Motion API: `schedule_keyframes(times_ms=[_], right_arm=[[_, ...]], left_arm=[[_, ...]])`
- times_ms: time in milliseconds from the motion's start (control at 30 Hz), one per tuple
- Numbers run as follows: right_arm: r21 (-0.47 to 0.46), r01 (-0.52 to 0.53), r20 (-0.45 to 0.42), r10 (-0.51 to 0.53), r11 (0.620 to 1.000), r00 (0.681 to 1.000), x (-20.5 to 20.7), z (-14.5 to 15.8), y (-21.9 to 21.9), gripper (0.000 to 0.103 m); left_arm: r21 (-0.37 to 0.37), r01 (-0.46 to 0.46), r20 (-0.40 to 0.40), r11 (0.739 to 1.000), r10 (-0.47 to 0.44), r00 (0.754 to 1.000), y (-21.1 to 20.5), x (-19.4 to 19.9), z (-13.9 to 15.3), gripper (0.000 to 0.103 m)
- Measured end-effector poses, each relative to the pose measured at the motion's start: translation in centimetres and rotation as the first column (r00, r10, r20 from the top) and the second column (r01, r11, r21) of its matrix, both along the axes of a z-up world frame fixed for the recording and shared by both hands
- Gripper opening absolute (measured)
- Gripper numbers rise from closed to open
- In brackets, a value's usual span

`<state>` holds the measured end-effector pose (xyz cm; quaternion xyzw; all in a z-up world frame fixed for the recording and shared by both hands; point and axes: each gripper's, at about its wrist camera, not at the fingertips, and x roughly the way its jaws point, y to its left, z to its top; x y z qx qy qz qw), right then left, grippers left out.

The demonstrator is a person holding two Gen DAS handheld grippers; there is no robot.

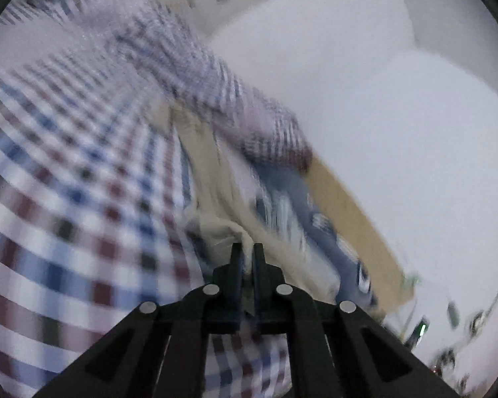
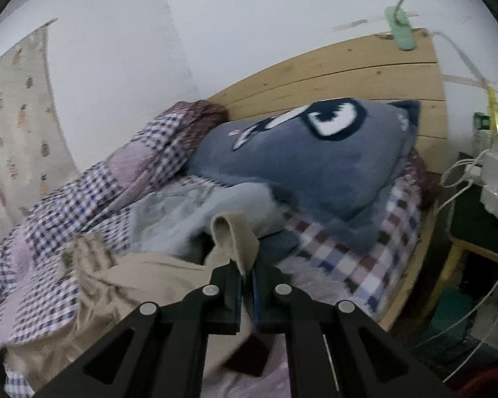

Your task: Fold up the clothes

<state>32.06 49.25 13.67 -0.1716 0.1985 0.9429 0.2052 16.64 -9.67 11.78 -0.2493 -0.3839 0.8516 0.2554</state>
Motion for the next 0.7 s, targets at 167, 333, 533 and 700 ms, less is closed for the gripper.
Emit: schedule_keyframes(times_ms=[167, 333, 533, 700], right_arm=[[-0.056, -0.177, -0.047, 0.175, 0.983, 0.984, 0.1, 1.5, -4.8, 0.003], [-0.105, -0.356, -0.035, 0.355, 0.928, 0.934, 0.8, 1.7, -10.9, 0.003], [-0.226, -0.465, 0.078, 0.491, 0.856, 0.867, 2.4, -1.2, -15.9, 0.003], [-0.257, -0.449, 0.199, 0.502, 0.856, 0.842, 4.9, -2.6, -17.7, 0.003]], left_arm=[[0.029, -0.191, -0.081, 0.981, 0.193, 0.978, -7.7, 4.3, 3.8, 0.002], [-0.005, -0.313, -0.088, 0.95, 0.311, 0.946, -13.0, 9.2, 5.6, 0.002], [-0.1, -0.365, 0.064, 0.926, 0.372, 0.926, -16.0, 11.8, 1.8, 0.002], [-0.133, -0.415, 0.145, 0.9, 0.432, 0.89, -16.5, 13.9, -1.2, 0.001]])
